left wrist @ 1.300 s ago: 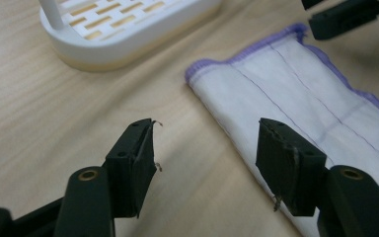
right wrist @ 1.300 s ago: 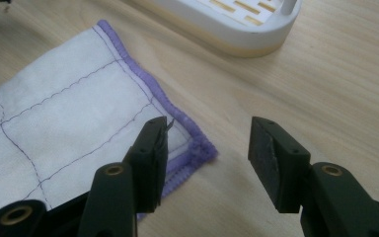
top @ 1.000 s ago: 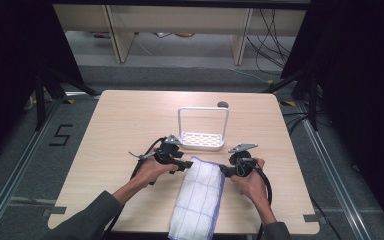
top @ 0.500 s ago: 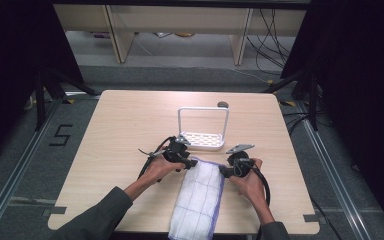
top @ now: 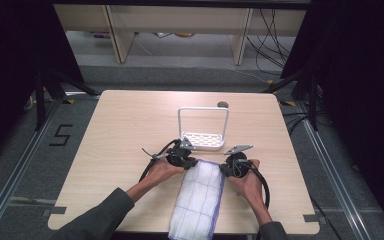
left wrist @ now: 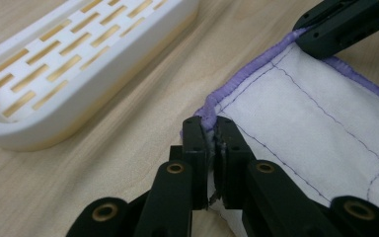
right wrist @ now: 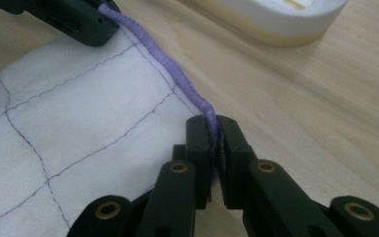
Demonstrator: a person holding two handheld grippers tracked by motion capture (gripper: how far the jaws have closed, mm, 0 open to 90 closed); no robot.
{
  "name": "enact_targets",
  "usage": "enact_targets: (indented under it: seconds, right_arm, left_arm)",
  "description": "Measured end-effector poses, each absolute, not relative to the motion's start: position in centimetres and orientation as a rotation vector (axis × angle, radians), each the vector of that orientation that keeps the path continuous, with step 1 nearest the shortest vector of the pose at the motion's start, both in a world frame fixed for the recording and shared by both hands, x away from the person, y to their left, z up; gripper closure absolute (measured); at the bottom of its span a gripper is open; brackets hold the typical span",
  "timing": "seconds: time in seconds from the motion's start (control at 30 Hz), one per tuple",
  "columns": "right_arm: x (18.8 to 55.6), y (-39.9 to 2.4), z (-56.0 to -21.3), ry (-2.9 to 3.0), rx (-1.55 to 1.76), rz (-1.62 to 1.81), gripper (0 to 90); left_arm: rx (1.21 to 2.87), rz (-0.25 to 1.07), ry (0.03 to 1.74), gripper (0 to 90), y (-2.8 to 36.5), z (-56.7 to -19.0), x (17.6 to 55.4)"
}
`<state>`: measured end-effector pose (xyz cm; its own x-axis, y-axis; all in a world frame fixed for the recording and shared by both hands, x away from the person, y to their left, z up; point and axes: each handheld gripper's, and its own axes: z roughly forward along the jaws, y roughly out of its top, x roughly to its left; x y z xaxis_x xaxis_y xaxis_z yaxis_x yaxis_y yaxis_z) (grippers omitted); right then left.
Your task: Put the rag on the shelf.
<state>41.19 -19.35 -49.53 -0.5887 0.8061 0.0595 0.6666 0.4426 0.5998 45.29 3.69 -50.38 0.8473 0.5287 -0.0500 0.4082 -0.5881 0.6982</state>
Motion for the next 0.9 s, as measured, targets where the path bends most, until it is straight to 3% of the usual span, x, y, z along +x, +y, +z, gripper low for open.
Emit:
enact_targets:
  seconds: [0.3, 0.9]
  right_arm:
    - [39.8, -19.7, -46.6, 2.396, 1.155, 0.987, 86.7]
    - [35.3, -19.0, -37.5, 2.244, 0.941, 1.217, 86.7]
  left_arm:
    - [2.190, 0.249, 0.624, 85.1, 5.1, -46.7, 43.5]
    - [2.040, 0.302, 0.486, 85.4, 8.5, -37.3, 39.5]
